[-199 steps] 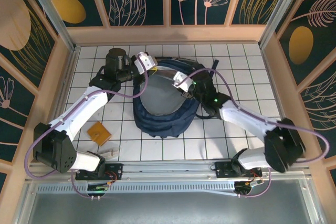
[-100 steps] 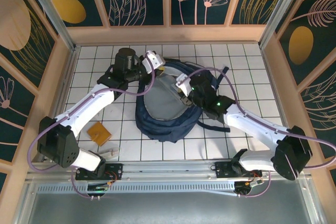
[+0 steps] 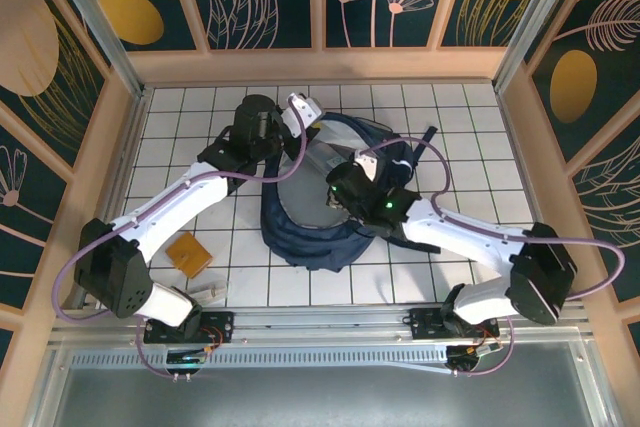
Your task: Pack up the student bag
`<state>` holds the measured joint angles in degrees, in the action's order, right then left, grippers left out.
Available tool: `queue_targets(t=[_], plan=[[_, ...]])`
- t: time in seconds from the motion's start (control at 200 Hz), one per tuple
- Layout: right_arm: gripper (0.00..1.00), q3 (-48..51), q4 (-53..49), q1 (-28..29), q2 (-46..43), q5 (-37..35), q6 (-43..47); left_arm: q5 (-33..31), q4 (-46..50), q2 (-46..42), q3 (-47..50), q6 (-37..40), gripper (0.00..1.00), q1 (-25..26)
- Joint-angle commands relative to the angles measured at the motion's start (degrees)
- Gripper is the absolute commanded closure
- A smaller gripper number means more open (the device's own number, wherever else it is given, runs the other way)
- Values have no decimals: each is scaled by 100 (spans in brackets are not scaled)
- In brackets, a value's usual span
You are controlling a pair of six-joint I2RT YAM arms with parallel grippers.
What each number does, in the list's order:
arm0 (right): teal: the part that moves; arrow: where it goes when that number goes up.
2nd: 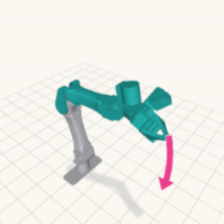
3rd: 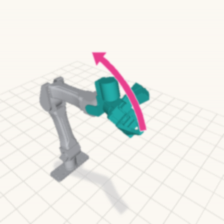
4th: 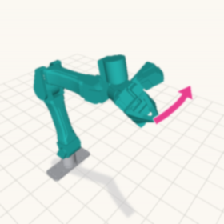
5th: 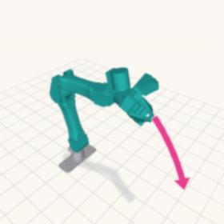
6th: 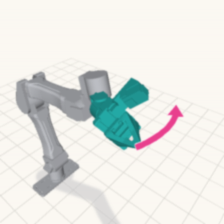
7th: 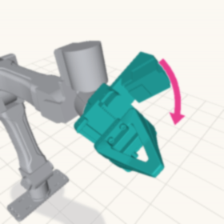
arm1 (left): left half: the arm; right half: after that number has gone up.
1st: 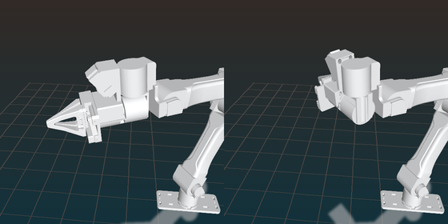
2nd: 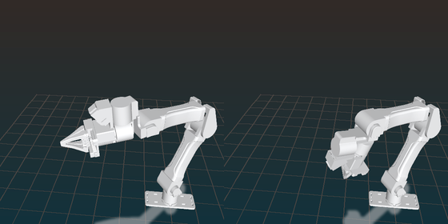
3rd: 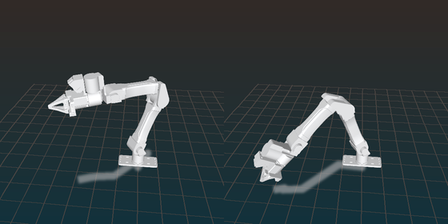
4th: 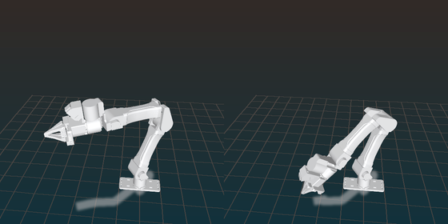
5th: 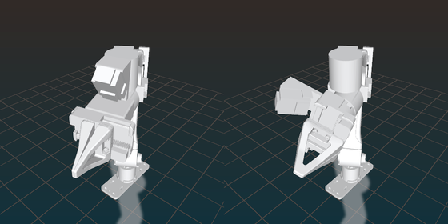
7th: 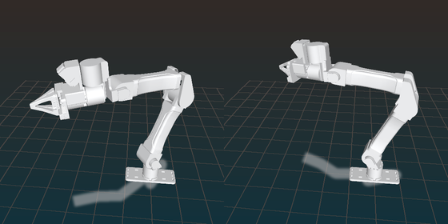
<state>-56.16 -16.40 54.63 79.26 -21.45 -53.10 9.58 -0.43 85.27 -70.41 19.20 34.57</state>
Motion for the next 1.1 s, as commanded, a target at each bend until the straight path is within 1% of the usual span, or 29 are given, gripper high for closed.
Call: queue_targets(t=[0.0,0.105,0.2,0.32,0.37,0.415,0.51,0.626,0.731,0.771,0.826,0.906,0.996,1.051,1.096], plan=[[82,-123,265,-177,356,400,-1030,-395,-1015,-2,-443,-341,100,39],[83,-89,268,-398,627,420,-1496,-383,-1039,-19,-431,-361,100,49],[84,-127,142,-545,864,23,-1591,-361,-1038,-50,-373,-340,100,55],[85,-335,196,-687,1313,-674,-1030,-274,-1047,-107,-285,-310,100,64],[90,-394,333,-836,1521,-780,-738,-218,-1039,-133,-258,-310,100,65],[96,-426,472,-1048,1689,-715,-585,-194,-1030,-151,-232,-311,100,63],[99,-337,1370,-1408,1968,-544,136,-159,-1027,-195,-146,-320,100,60],[97,-551,2015,-1842,2327,44,801,-74,-990,-195,-87,-339,100,60],[94,-873,2268,-1936,2466,142,1464,55,-975,-153,-22,-348,100,61],[94,-986,2273,-1967,2436,318,1596,86,-1006,-122,23,-369,100,59],[90,-1002,2321,-1967,2270,486,1708,112,-1058,-73,90,-439,100,64],[82,-842,2392,-1974,1851,905,1869,328,-1083,39,133,-564,92,61],[75,-548,2172,-1958,1271,1300,2090,759,-1041,170,103,-627,72,60],[72,-270,1998,-1932,884,1446,2273,881,-968,210,81,-668,64,51],[71,-19,1827,-1934,551,1525,2412,1009,-822,209,52,-632,56,50]])
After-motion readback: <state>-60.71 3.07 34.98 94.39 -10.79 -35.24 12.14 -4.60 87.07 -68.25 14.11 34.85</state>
